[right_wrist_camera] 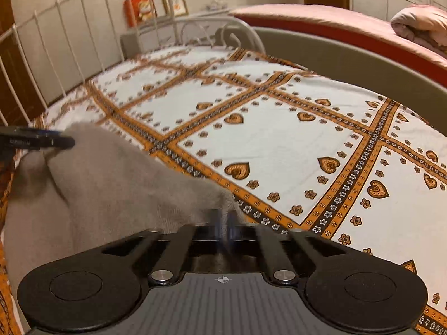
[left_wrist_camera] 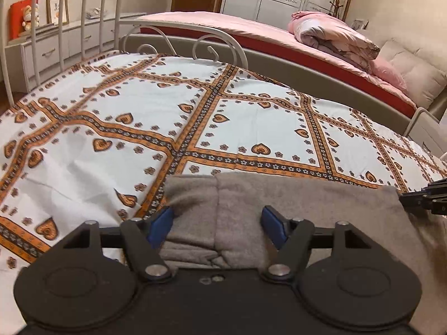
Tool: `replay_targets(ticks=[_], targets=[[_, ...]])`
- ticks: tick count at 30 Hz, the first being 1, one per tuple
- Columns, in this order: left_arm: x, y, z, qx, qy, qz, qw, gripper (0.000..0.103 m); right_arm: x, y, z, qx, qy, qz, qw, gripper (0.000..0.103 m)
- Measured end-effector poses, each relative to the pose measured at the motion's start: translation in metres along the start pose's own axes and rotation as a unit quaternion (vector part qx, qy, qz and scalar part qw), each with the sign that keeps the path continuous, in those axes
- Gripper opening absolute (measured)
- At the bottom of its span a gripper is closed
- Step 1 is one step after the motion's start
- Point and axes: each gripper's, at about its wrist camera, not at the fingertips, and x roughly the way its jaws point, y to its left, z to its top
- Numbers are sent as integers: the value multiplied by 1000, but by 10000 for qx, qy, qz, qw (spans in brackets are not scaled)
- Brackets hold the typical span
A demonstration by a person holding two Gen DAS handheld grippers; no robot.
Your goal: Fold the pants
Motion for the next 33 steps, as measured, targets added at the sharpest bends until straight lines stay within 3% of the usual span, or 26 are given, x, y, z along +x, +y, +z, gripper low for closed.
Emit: replay_targets(ticks=[1,2,3,4,5,8,10,13,16,17,18,21,25,29,31,32,33], targets=[[0,-1,0,14,-44,-26,10000,49,-2,2,0,-67,-65,-56,9999,3],[-2,-1,1,-5,-141,-4,9999,41,-5,3,1,-80,-163,-121,9998,2],[-4,0,4,-79,-272,16,9996,24,-8,3,2,-54,-274,-209,9994,2],[-7,0,8,-129,-395,89,9991,21,-12,2,4,-3,-417,-293,9987,2],[-9,-1,12,-107,-520,121,9985,6,-15,1,6,41,-536,-371,9979,2],[7,-11,15,153,-299,292,9990,7,-6,0,6,45,-463,-544,9974,2],[16,-18,7,443,-295,466,9975,10,17,1,-4,-46,-26,-729,9973,2],[9,-22,8,549,-388,614,9958,15,8,5,0,134,-280,-839,9960,3],[-13,-25,7,491,-507,636,9955,28,-35,7,0,305,-821,-852,9925,3],[-23,-27,5,515,-575,643,9949,38,-52,6,-3,322,-889,-882,9916,3],[-31,-30,2,554,-615,669,9943,47,-65,7,-7,351,-885,-888,9915,3],[-59,-43,-15,639,-668,604,9939,54,-111,14,-34,398,-774,-863,9925,3],[-77,-62,-42,775,-319,188,9963,54,-146,49,-85,475,-471,-643,9957,3],[-74,-81,-54,1164,-44,99,9931,59,-134,77,-128,400,-4,-250,9989,3],[-60,-86,-63,1420,174,171,9896,70,-119,88,-141,256,81,-427,9987,2],[-49,-86,-69,1563,384,290,9865,70,-117,87,-144,382,-44,-523,9979,2],[-45,-83,-75,1633,326,227,9858,71,-117,82,-143,656,-119,-620,9958,2]])
